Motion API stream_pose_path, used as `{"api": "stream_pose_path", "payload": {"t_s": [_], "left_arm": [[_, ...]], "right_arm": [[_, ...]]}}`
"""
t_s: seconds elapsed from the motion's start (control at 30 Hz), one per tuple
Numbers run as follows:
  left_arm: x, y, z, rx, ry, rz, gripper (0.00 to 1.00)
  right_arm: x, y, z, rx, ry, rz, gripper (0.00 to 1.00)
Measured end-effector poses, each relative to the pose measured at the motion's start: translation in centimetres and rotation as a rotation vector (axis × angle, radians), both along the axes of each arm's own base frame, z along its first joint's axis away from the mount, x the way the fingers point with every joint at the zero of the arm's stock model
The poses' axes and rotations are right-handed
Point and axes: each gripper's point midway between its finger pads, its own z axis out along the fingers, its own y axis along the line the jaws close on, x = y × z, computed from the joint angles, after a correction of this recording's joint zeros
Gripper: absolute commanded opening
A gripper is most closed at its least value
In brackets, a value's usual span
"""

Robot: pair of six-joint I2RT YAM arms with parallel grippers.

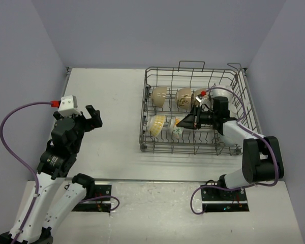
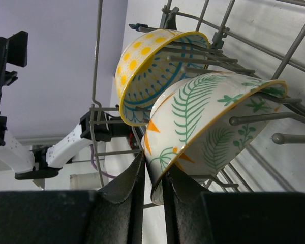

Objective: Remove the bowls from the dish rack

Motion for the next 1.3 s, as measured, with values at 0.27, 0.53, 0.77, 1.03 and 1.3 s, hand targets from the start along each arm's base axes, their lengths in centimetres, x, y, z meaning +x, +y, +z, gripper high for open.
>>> {"api": "stream_pose_path", "payload": {"t_s": [0.27,0.53,0.77,1.03,1.3], "left_arm": [[0.0,0.0,0.0,0.0,0.0,0.0,1.0],[0.0,0.0,0.0,0.0,0.0,0.0,1.0],[0.0,0.0,0.0,0.001,0.001,0.001,1.0],[0.1,0.0,-0.2,0.002,0.006,0.001,1.0],[0.2,0.0,-0.3,0.004,0.01,0.001,1.0]], "right_arm": [[-0.2,0.0,0.3,0.019,0.016,0.009,0.0],[-0.4,0.0,0.7,0.037,0.016,0.021,0.0],[-0.3,0.0,0.9,0.052,0.006,0.022,0.0],[-0.5,-0.1,1.0,0.077,-0.014,0.035,0.0],[-0.5,-0.3,1.3,0.091,-0.021,0.043,0.0]]}}
